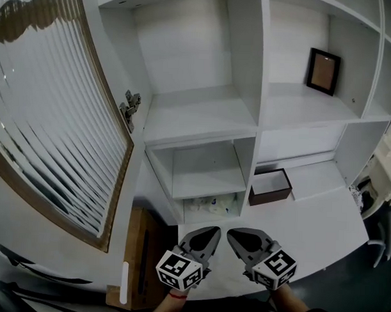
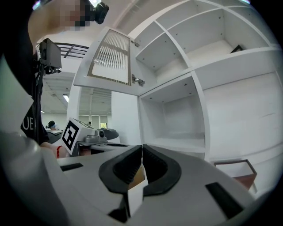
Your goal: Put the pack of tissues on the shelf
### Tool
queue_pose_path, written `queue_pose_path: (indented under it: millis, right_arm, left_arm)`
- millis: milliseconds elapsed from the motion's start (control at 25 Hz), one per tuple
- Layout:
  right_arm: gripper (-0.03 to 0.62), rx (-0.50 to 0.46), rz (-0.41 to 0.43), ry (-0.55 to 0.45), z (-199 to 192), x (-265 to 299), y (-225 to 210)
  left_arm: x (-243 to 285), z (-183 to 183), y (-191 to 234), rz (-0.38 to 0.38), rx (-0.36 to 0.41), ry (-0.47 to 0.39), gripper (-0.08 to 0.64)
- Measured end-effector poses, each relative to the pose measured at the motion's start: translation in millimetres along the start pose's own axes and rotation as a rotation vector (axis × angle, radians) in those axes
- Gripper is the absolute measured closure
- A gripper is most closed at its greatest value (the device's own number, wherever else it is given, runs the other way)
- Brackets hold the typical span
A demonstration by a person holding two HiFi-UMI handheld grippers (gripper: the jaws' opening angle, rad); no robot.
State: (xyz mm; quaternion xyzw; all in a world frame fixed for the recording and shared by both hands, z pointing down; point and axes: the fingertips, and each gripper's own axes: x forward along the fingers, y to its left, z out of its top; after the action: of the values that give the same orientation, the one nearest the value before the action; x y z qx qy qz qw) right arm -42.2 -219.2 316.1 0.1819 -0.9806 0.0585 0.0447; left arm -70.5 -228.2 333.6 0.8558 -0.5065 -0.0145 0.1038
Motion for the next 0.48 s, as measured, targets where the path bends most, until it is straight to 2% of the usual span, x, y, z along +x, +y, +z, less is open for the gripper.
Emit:
queue_pose_path:
  millis: [480]
  right_arm:
    - [0.583,-0.045,0.019,-0.015,17,11,3]
  left_arm:
    - [-8,27,8,-0.002,0.018,-0.063,0.554]
